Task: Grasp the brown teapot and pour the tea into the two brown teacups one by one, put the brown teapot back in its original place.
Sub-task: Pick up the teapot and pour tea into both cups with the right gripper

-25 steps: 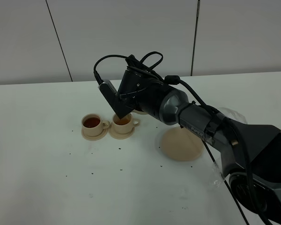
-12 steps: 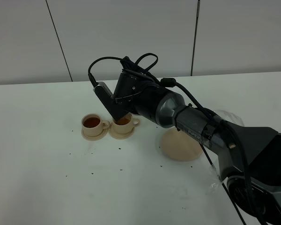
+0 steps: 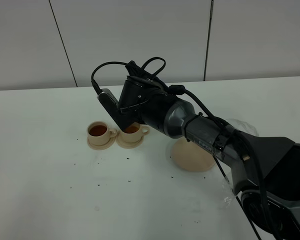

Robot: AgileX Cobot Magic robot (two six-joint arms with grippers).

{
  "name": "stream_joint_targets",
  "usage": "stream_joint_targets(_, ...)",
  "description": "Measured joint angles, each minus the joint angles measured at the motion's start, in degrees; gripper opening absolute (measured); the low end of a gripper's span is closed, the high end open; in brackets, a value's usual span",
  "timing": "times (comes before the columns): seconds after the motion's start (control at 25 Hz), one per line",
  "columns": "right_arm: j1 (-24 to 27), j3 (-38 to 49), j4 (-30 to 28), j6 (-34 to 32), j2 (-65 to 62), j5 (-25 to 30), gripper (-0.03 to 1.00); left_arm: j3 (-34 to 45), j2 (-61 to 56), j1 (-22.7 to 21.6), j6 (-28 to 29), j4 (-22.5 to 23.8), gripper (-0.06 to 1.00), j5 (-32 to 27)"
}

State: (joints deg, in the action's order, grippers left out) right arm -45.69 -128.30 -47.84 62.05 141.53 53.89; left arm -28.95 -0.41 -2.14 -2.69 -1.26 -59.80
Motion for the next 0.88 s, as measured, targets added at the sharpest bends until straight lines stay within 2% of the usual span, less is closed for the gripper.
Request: stream_joint_targets(0.88, -0.39, 0.0, -0.44, 0.0, 0.0, 0.0, 0.09, 0.0, 0.0, 0.0, -0.02, 0.0, 0.53, 0.0)
